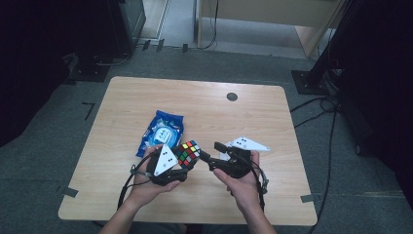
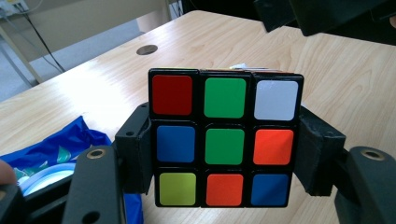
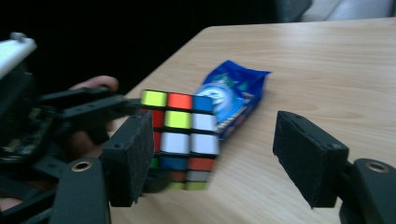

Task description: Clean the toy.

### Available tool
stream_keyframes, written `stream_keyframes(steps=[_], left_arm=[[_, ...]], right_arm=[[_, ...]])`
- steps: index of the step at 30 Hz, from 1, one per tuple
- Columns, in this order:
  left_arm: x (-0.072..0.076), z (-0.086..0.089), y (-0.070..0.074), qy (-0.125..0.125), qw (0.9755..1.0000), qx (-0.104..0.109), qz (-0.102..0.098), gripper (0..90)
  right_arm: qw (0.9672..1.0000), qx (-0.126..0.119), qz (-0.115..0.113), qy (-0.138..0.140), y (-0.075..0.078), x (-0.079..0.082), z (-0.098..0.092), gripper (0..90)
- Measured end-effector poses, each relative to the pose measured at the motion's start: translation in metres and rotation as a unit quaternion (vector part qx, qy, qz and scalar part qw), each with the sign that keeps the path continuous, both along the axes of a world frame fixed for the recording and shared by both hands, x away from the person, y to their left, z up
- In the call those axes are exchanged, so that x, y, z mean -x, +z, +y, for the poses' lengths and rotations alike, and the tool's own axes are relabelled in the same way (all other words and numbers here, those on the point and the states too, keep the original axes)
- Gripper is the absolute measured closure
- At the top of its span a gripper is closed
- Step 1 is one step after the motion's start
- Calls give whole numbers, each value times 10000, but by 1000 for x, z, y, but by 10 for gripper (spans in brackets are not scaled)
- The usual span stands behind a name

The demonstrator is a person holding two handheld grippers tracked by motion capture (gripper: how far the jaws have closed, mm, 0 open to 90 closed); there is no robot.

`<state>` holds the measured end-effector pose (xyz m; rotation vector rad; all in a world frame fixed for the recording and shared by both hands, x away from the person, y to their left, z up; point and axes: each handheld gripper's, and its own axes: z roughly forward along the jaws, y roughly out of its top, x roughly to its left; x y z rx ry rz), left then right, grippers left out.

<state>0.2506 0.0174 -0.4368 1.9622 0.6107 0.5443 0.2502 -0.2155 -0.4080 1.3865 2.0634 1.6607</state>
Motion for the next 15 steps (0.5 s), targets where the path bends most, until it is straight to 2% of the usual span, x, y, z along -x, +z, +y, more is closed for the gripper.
stream_keyframes(steps=[4, 12, 15], left_arm=[[2, -3, -1, -9, 10000, -48, -42, 340], [5, -6, 0, -76, 9999, -25, -128, 341], [8, -9, 0, -118, 9997, -22, -208, 341]], right_arm=[[9998, -1, 152, 162, -5, -1, 12, 273], [9992, 26, 360, 199, -13, -3, 21, 267], [9985, 13, 518, 202, -17, -6, 24, 278]])
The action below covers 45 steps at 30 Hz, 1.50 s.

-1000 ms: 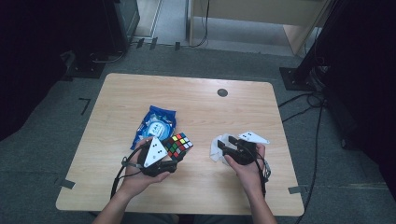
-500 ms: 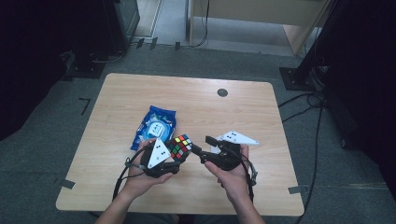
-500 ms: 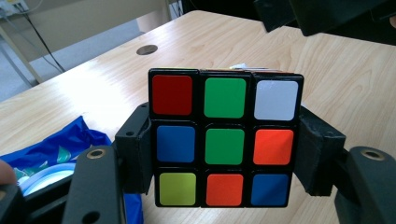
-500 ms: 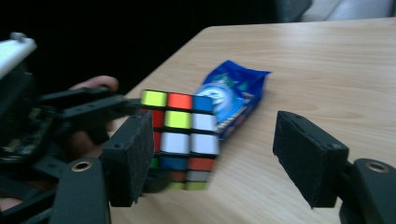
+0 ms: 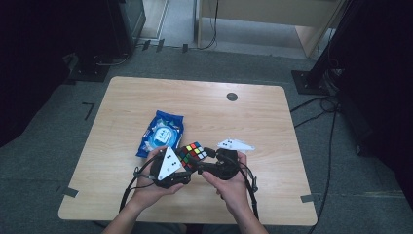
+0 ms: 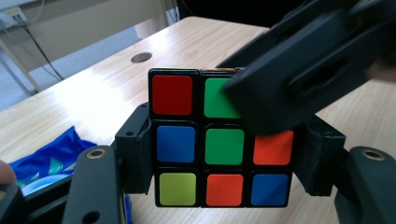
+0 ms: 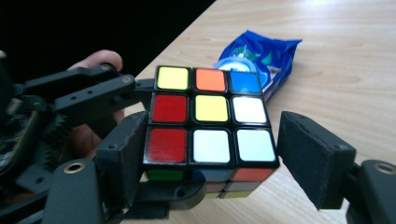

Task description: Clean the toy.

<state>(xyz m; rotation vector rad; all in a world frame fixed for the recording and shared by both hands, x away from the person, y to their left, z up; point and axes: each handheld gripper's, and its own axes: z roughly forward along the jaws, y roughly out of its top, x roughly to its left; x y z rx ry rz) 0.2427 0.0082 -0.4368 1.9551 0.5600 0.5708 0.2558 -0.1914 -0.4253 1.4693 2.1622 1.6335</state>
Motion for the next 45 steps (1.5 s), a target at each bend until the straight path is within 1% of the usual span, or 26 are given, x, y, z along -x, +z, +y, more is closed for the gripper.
stream_keyframes(steps=[2, 3, 4, 7, 9, 12, 13, 16, 18, 19, 21, 22, 24, 28, 30, 35, 38, 41, 42, 43, 45], left_arm=[[1, -2, -1, -28, 10000, -19, -4, 340], [1, -2, -1, -33, 10000, -35, -15, 340], [1, -2, -1, -28, 10000, -34, -31, 340], [1, -2, -1, -43, 10000, -10, -14, 340], [1, -2, -1, -52, 10000, -8, -13, 340], [0, -3, -2, -83, 9999, -54, 21, 339], [0, -3, -3, -92, 9999, -48, 36, 339], [-1, -3, -3, -131, 9999, -12, 76, 336], [-1, -3, -2, -141, 9999, 22, 92, 334], [-2, -3, -2, -138, 9998, 3, 134, 330], [-3, -4, -5, -105, 9997, -112, 212, 317], [-4, -4, -7, -87, 9996, -129, 253, 307], [-5, -4, -8, -92, 9994, -84, 313, 290], [-4, -6, -8, -100, 9995, -74, 273, 302], [-3, -6, -9, -109, 9997, -122, 207, 323], [0, -8, -9, -46, 9998, -200, 45, 338], [0, -7, -9, -8, 9999, -121, -7, 340], [0, -4, -7, 57, 10000, 27, 52, 340], [-1, -3, -6, 103, 9999, 95, 50, 341], [-2, -2, -5, 112, 9998, 131, 68, 341], [-2, -1, -5, 96, 9998, 137, 71, 341]], right_arm=[[9999, -61, 89, 15, -2, -1, 1, 303], [9998, -147, 113, -5, -3, -1, 1, 339], [9998, -197, 100, -30, -3, 0, 1, 340], [9997, -234, 102, -46, -3, 0, 1, 345], [9998, -209, 60, -41, -3, 1, 1, 345], [10000, -76, 26, -58, -2, 2, 2, 346], [10000, -11, -10, -68, -2, 2, 2, 347], [9999, 77, -31, -63, -1, 2, 2, 347], [9999, 76, -43, -56, 1, 3, 1, 347], [9999, 70, -35, -63, 1, 3, 1, 347], [9999, 30, -56, -99, 3, 3, 0, 347], [9999, -4, -66, -122, 5, 3, -2, 347], [9998, -31, -92, -144, 7, 3, -4, 347], [9998, -22, -90, -156, 8, 4, -5, 347], [9998, -4, -99, -151, 8, 4, -4, 347], [9998, 7, -112, -148, 8, 4, -5, 347], [9998, -21, -107, -146, 9, 4, -4, 345], [9997, 4, -178, -141, 8, 5, -3, 338], [9998, 17, -158, -126, 7, 5, -1, 329], [9998, 25, -135, -112, 6, 5, 1, 324], [9997, -51, -175, -148, 5, 6, 2, 334]])
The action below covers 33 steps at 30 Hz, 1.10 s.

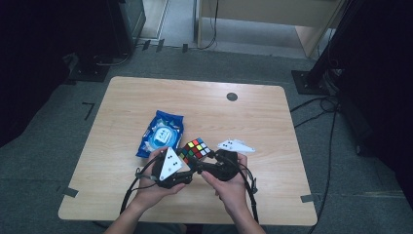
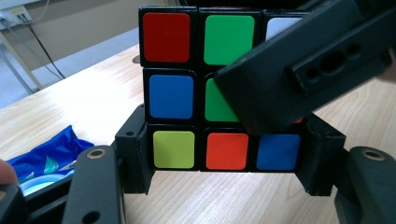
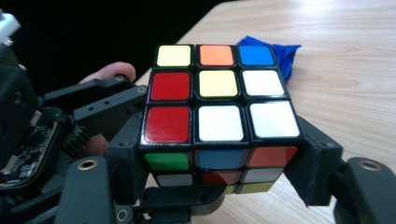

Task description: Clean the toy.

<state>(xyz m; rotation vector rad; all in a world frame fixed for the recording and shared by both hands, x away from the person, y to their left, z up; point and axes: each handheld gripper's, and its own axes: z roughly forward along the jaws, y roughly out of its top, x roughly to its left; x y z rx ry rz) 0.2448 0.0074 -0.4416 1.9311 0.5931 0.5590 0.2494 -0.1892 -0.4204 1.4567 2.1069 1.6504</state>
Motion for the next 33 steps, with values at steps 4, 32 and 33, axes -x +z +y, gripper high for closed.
stream_keyframes(steps=[4, 32, 33], left_arm=[[0, 0, 0, -34, 10000, 29, 43, 341], [-1, -1, -3, 0, 9999, 32, 100, 340], [-1, -1, -3, 1, 10000, 17, 82, 339]], right_arm=[[9999, -14, -156, -57, 0, 2, 1, 340], [9924, 790, -945, 44, 11, 10, 9, 334], [9925, 771, -950, 49, 11, 10, 8, 335]])
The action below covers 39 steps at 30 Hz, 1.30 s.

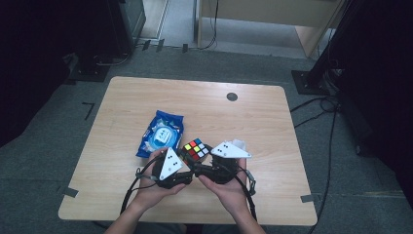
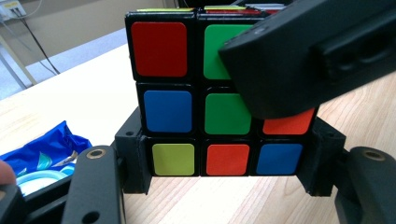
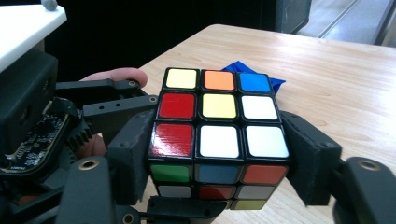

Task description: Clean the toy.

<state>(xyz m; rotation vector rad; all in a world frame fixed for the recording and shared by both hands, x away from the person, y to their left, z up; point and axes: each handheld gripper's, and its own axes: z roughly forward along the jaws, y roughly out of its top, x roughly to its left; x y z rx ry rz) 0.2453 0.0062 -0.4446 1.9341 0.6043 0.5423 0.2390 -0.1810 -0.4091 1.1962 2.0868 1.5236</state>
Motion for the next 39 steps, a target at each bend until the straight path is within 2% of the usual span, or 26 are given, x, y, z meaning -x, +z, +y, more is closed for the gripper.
stream_keyframes(steps=[3, 7, 10, 13, 17, 21, 23, 26, 30, 32, 39], left_arm=[[0, 0, 0, 15, 10000, -28, 8, 339], [-1, -1, -1, 37, 10000, -39, 72, 335], [-1, -2, -2, 48, 9999, -98, 94, 334], [-1, -2, -2, 56, 9999, -106, 30, 337], [0, 0, 0, 28, 10000, -43, 1, 339], [0, -1, -1, 0, 10000, -82, -8, 339], [1, -2, -1, -21, 10000, -92, -22, 339], [1, -3, -1, 4, 9999, -125, -47, 339], [0, -4, -3, -19, 9998, -158, 72, 335], [0, -5, -4, -15, 9998, -161, 66, 326], [1, -7, -2, 77, 9998, -143, -67, 289]], right_arm=[[9999, 79, -120, 17, 0, 2, 1, 347], [9979, 511, -407, 24, 2, 6, 7, 348], [9966, 705, -426, 58, 2, 7, 10, 347], [9971, 678, -329, 98, 1, 5, 8, 342], [9991, 323, -160, 221, 3, 1, 1, 311], [9994, 238, -124, 197, 3, 1, 1, 307], [9994, 289, -118, 169, 3, 2, 3, 325], [9990, 385, -234, 80, 2, 3, 5, 347], [9969, 723, -322, 18, 3, 6, 10, 348], [9962, 821, -305, -20, 3, 7, 12, 348], [9959, 870, -213, -91, 1, 8, 16, 348]])
